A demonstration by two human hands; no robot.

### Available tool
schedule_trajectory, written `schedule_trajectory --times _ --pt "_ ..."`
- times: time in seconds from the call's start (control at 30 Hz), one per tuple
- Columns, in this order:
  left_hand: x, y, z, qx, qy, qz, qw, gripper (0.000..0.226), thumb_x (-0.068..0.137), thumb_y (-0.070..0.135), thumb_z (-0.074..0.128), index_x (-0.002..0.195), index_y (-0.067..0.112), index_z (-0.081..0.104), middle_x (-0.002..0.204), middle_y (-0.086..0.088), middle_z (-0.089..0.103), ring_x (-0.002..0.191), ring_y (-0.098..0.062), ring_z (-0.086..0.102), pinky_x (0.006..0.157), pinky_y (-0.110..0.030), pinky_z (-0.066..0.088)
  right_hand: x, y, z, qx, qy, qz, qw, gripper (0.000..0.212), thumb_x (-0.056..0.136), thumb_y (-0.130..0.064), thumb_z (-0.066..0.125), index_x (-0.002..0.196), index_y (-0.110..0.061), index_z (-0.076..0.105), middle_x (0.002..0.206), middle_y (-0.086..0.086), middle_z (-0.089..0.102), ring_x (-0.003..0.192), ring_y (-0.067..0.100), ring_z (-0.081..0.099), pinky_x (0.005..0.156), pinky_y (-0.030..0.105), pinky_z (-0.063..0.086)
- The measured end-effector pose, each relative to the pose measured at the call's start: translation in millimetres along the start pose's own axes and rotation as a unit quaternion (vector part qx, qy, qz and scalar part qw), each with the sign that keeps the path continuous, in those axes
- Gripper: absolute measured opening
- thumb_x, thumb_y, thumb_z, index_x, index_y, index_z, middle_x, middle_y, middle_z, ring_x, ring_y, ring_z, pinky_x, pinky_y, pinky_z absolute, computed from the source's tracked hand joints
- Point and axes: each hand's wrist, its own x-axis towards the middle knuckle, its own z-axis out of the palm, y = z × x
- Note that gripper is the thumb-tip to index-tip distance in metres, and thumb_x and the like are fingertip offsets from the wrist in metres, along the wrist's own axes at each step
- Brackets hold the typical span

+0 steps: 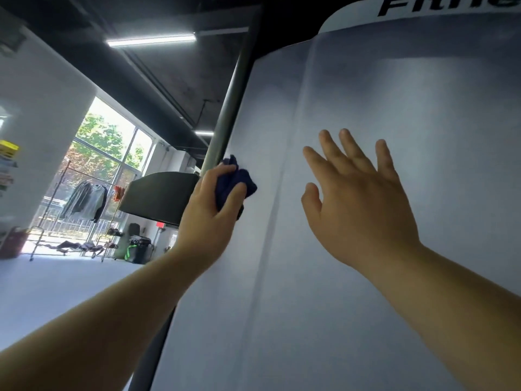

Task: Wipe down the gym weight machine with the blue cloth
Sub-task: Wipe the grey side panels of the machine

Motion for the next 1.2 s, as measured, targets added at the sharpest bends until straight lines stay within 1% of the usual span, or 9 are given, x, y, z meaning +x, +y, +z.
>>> schedule_trajectory --times 0.07,0.13,0.23,0.4,0.7,0.9,1.0,1.13,1.2 --pt "-48.5 -12.1 -13.8 0.029 -0.011 0.016 0.999 0.034 0.078 0.061 0.055 0.110 0.067 0.046 0.138 0.023 0.048 0.117 0.001 0.053 0.095 -0.031 0.051 1.2 0.5 1.0 0.002 0.006 0.001 1.000 0.062 0.096 -0.040 0.016 0.150 -0.020 0.037 0.159 0.006 0.029 0.149 0.026 0.020 0.119 0.053 0.009" --pt "-70.3 -15.6 -21.8 0.063 -0.030 0.012 0.998 0.041 0.071 0.066 0.057 0.111 0.067 0.047 0.141 0.033 0.042 0.121 0.007 0.048 0.098 -0.027 0.046 1.2 0.1 2.1 -0.004 0.008 0.001 1.000 0.062 0.096 -0.040 0.016 0.150 -0.019 0.038 0.159 0.007 0.029 0.149 0.027 0.021 0.119 0.054 0.011" --pt "-25.7 -1.8 -12.2 0.085 -0.035 0.023 0.995 0.042 0.077 0.065 0.067 0.114 0.055 0.050 0.135 0.023 0.047 0.105 0.005 0.052 0.094 -0.021 0.045 1.6 0.1 3.3 -0.005 0.011 0.001 1.000 0.062 0.096 -0.042 0.018 0.150 -0.020 0.038 0.159 0.007 0.029 0.149 0.027 0.021 0.119 0.054 0.011" --pt "68.4 10.0 11.5 0.053 0.009 -0.025 0.998 0.041 0.085 0.059 0.064 0.122 0.049 0.053 0.119 0.014 0.057 0.103 -0.012 0.059 0.095 -0.038 0.052 1.2 -0.2 5.4 -0.003 0.041 0.003 0.999 0.062 0.095 -0.043 0.018 0.147 -0.020 0.043 0.156 0.007 0.034 0.147 0.027 0.027 0.118 0.054 0.016" --pt "-62.9 -22.4 -17.2 0.035 0.011 -0.025 0.999 0.045 0.075 0.064 0.058 0.118 0.063 0.045 0.125 0.027 0.053 0.113 0.006 0.052 0.094 -0.024 0.046 1.1 1.4 7.3 0.017 0.044 0.006 0.999 0.059 0.095 -0.039 0.026 0.147 -0.019 0.042 0.158 0.006 0.033 0.149 0.025 0.023 0.120 0.052 0.011" --pt "3.0 -8.6 -14.6 0.049 -0.002 -0.047 0.998 0.048 0.085 0.051 0.068 0.130 0.041 0.053 0.121 0.011 0.057 0.106 -0.012 0.059 0.097 -0.036 0.050 -0.2 0.7 4.6 0.017 0.038 0.006 0.999 0.060 0.095 -0.041 0.025 0.149 -0.021 0.039 0.159 0.004 0.029 0.150 0.024 0.020 0.121 0.051 0.009" --pt "17.0 -9.8 -1.4 0.026 0.035 -0.063 0.997 0.043 0.086 0.053 0.066 0.126 0.043 0.053 0.118 0.011 0.059 0.103 -0.016 0.061 0.097 -0.042 0.051 0.5 0.6 4.0 0.021 0.035 0.008 0.999 0.061 0.094 -0.041 0.023 0.149 -0.021 0.039 0.160 0.003 0.028 0.150 0.023 0.018 0.121 0.050 0.008" --pt "-60.2 -14.3 -6.3 0.047 0.021 0.031 0.998 0.050 0.081 0.059 0.058 0.128 0.047 0.049 0.130 0.032 0.050 0.122 0.004 0.049 0.107 -0.028 0.041 0.3 0.5 5.5 0.026 0.039 0.010 0.999 0.060 0.095 -0.040 0.024 0.149 -0.021 0.040 0.160 0.003 0.028 0.150 0.023 0.018 0.122 0.049 0.008" --pt "-104.7 -16.9 -11.1 0.095 -0.039 0.111 0.988 0.054 0.088 0.062 0.051 0.138 0.042 0.045 0.149 0.027 0.037 0.140 0.001 0.033 0.114 -0.021 0.030 0.3 0.2 5.9 0.025 0.037 0.010 0.999 0.060 0.095 -0.041 0.025 0.149 -0.021 0.040 0.159 0.004 0.029 0.150 0.023 0.019 0.121 0.049 0.008"
